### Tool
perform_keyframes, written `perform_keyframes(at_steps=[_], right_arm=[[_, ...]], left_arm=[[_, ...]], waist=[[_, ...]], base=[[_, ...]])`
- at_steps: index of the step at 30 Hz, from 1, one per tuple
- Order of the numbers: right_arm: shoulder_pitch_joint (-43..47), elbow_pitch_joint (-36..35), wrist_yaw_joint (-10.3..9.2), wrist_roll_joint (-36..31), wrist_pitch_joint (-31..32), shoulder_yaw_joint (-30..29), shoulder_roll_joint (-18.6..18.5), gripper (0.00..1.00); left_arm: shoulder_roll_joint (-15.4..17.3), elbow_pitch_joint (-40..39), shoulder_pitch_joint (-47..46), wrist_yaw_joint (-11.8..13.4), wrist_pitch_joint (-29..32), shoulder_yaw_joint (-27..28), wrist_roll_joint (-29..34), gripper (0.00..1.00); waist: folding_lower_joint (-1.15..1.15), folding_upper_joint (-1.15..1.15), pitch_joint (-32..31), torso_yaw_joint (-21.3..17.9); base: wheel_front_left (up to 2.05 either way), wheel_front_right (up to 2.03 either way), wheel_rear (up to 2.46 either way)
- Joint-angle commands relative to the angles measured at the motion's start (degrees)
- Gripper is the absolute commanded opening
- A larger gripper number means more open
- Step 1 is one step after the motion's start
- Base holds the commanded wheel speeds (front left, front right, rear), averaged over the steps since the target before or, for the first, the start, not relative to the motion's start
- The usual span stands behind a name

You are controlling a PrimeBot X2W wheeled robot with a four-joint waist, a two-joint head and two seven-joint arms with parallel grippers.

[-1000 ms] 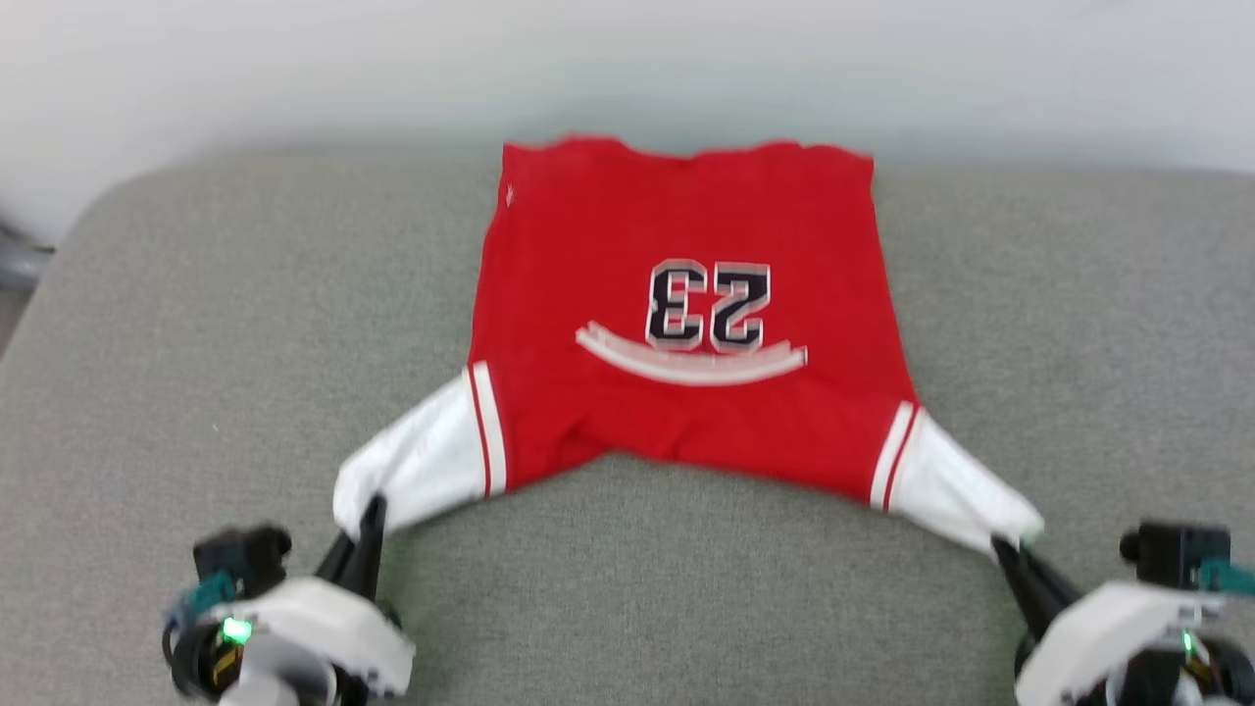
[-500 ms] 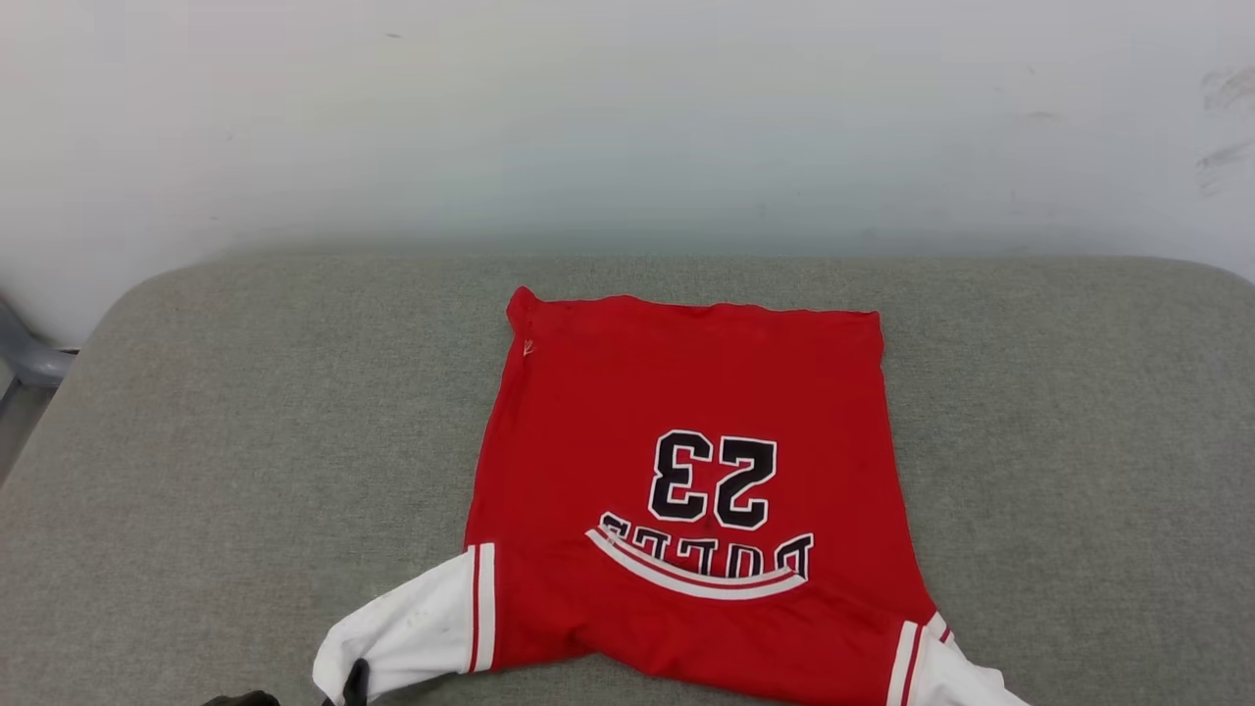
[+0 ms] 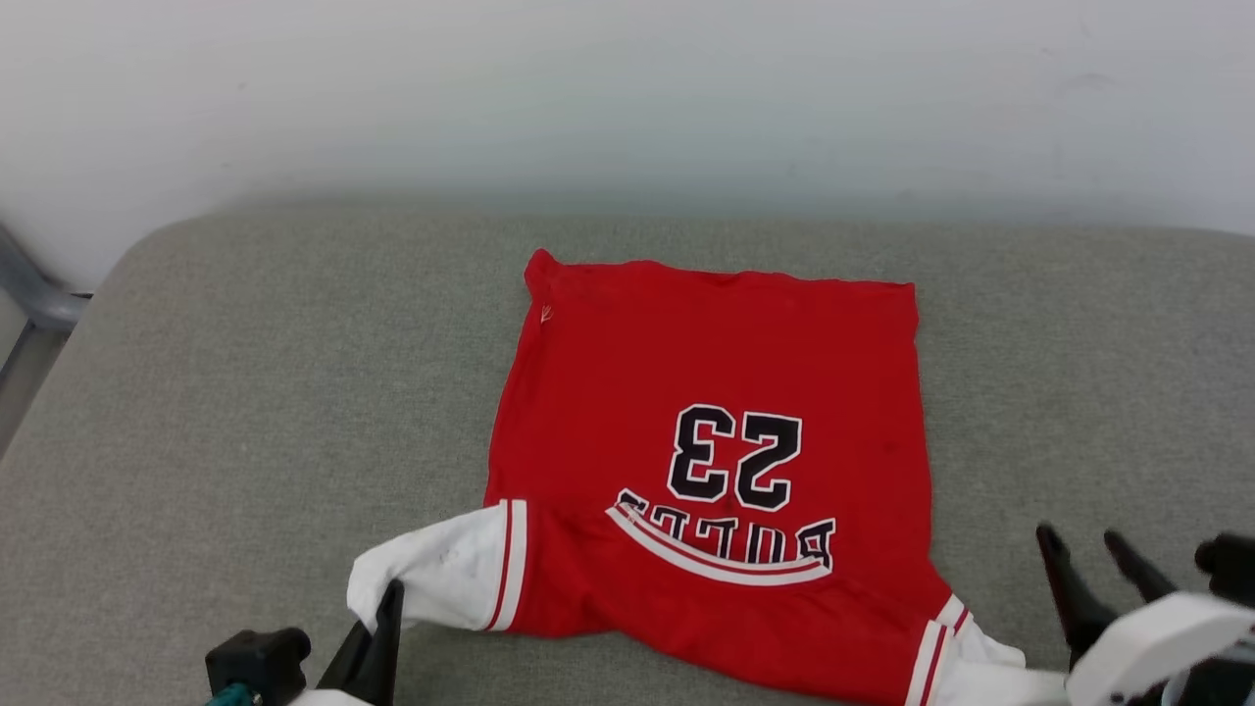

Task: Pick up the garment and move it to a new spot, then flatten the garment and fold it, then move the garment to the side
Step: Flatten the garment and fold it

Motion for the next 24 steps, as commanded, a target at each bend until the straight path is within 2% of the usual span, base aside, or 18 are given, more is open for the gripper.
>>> perform_keyframes(at_steps=[1, 5, 9, 10, 11, 13, 15, 16, 17, 22, 24], right_arm=[[-4.0, 1.39, -0.04, 0.09, -0.89, -0.4, -0.15, 1.0], [-15.86, 7.08, -0.03, -0.86, -1.93, -1.13, -2.31, 1.0], [-27.8, 13.96, -0.03, -1.58, 0.77, -0.52, -5.1, 1.0], [-27.8, 13.96, -0.03, -1.58, 0.77, -0.52, -5.1, 1.0], [-33.8, 17.31, -0.03, -1.87, 3.25, -0.11, -6.74, 1.0], [-39.52, 20.85, -0.03, -1.94, 7.3, 0.57, -8.29, 1.0], [-44.74, 24.44, -0.03, -2.36, 11.59, 0.86, -9.54, 1.0], [-44.74, 24.44, -0.03, -2.36, 11.59, 0.86, -9.54, 1.0], [-49.37, 27.9, -0.03, -3.06, 16.77, 1.33, -10.68, 1.0], [-58.07, 34.35, -0.03, -5.33, 29.18, 1.36, -12.36, 1.0], [-59.37, 35.28, -0.03, -5.74, 31.07, 0.83, -12.19, 1.0]], left_arm=[[0.02, -0.81, -1.43, 0.07, -0.29, 0.16, 0.5, 0.0], [-0.47, -2.7, -4.88, -0.63, -0.65, -0.23, 1.32, 0.0], [-1.44, -3.79, -8.88, -1.6, -0.95, -1.11, 2.2, 0.0], [-1.44, -3.79, -8.88, -1.6, -0.95, -1.11, 2.2, 0.0], [-2.22, -4.28, -10.9, -2.61, -1.43, -1.56, 2.49, 0.0], [-2.26, -4.56, -12.86, -3.61, -1.72, -2.02, 3.21, 0.0], [-2.46, -4.81, -14.63, -4.47, -1.96, -2.5, 3.94, 0.0], [-2.46, -4.81, -14.63, -4.47, -1.96, -2.5, 3.94, 0.0], [-2.57, -4.88, -16.26, -5.18, -2.27, -2.72, 4.37, 0.0], [-3.46, -5.52, -18.9, -6.35, -2.75, -2.91, 5.15, 0.0], [-3.67, -5.61, -19.26, -6.57, -2.85, -2.9, 5.26, 0.0]], waist=[[0.0, 0.0, 2.53, 1.26], [0.0, 0.0, 7.23, 3.52], [0.0, 0.0, 12.15, 6.14], [0.0, 0.0, 12.15, 6.14], [0.0, 0.0, 14.32, 7.4], [0.0, 0.0, 16.55, 8.6], [0.0, 0.0, 18.13, 9.67], [0.0, 0.0, 18.13, 9.67], [0.0, 0.0, 19.42, 10.74], [0.0, 0.0, 21.92, 12.79], [0.0, 0.0, 22.47, 13.09]], base=[[0.0, 0.0, 0.0], [0.0, 0.0, 0.0], [0.0, 0.0, 0.0], [0.0, 0.0, 0.0], [0.0, 0.0, 0.0], [0.0, 0.0, 0.0], [0.0, 0.0, 0.0], [0.0, 0.0, 0.0], [0.0, 0.0, 0.0], [0.0, 0.0, 0.0], [0.0, 0.0, 0.0]])
